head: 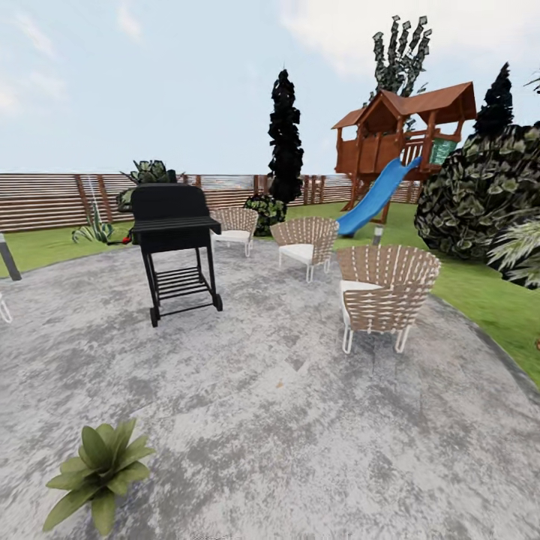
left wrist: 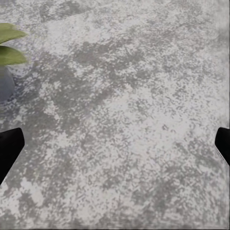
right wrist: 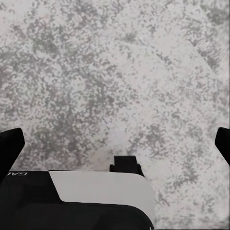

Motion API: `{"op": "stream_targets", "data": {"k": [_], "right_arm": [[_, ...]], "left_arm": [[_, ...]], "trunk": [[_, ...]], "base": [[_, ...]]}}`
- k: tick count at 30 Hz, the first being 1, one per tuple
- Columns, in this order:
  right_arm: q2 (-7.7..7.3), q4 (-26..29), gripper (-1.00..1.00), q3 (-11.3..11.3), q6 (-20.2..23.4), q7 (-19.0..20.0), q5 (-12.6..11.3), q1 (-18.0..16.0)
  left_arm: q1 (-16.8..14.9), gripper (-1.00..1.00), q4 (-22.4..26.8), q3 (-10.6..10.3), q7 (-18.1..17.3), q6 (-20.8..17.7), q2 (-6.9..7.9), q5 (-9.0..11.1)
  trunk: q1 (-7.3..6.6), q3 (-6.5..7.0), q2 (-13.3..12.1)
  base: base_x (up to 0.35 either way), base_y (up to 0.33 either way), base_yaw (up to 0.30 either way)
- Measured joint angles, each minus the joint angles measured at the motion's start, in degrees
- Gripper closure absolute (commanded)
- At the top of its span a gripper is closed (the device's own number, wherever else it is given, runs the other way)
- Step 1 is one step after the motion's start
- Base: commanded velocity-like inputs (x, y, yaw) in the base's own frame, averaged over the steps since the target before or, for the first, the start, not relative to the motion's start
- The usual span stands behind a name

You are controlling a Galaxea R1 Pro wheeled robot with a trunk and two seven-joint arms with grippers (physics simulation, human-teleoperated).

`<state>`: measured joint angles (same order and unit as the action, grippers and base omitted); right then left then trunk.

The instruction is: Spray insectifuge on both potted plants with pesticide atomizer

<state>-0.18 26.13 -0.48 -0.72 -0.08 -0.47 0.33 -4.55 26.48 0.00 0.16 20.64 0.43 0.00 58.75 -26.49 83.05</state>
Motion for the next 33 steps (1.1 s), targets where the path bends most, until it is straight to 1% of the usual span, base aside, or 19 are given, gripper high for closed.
{"op": "stream_targets", "data": {"k": [5,20,33], "right_arm": [[-0.02,0.0,-1.0,0.0,0.0,0.0,0.0,0.0],[-0.04,0.0,-1.0,0.0,0.0,0.0,0.0,0.0],[0.0,0.0,-1.0,0.0,0.0,0.0,0.0,0.0]], "left_arm": [[0.0,-1.0,0.0,0.0,0.0,0.0,0.0,0.0],[0.0,-1.0,0.0,0.0,0.0,0.0,0.0,0.0],[0.0,-1.0,0.0,0.0,0.0,0.0,0.0,0.0]], "trunk": [[0.0,0.0,0.0],[0.0,0.0,0.0],[-0.01,0.0,0.0]], "base": [[-0.242,-0.063,-0.269],[-0.227,-0.002,-0.268],[-0.18,0.0,-0.268]]}}
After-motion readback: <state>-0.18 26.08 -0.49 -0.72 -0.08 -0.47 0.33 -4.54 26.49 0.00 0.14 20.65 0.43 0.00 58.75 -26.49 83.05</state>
